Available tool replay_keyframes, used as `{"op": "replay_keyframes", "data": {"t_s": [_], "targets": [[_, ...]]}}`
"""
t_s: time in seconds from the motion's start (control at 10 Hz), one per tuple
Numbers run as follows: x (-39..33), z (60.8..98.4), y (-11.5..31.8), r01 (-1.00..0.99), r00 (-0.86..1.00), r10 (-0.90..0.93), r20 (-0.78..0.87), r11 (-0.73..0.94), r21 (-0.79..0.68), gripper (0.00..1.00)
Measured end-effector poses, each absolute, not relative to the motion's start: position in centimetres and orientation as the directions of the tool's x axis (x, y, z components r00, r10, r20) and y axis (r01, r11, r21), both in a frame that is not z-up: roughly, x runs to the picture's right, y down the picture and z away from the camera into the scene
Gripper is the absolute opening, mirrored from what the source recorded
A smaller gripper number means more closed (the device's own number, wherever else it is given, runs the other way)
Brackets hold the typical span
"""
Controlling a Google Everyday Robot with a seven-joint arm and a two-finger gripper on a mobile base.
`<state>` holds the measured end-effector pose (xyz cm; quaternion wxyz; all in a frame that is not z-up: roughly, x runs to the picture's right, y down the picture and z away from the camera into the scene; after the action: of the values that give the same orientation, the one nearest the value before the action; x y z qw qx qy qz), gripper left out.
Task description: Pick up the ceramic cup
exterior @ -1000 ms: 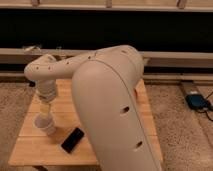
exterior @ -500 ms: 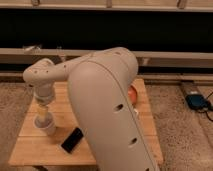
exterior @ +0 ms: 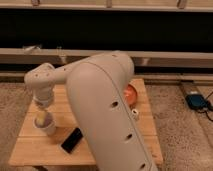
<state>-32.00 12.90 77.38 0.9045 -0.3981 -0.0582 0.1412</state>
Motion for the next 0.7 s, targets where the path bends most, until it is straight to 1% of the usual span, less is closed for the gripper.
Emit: {"op": "replay_keyframes", "data": {"t_s": [0.3, 0.4, 0.6, 0.7], "targets": [[-31.5, 77.2, 12.8, -0.212, 0.950, 0.312, -0.009, 0.622, -0.754, 0.30], [-31.2, 76.6, 12.4, -0.209, 0.945, 0.327, 0.005, 0.616, -0.760, 0.18], [-30.9, 75.0, 10.7, -0.198, 0.933, 0.358, 0.047, 0.618, -0.760, 0.02], [-30.7, 74.2, 10.0, -0.192, 0.926, 0.370, 0.068, 0.620, -0.760, 0.00]]}}
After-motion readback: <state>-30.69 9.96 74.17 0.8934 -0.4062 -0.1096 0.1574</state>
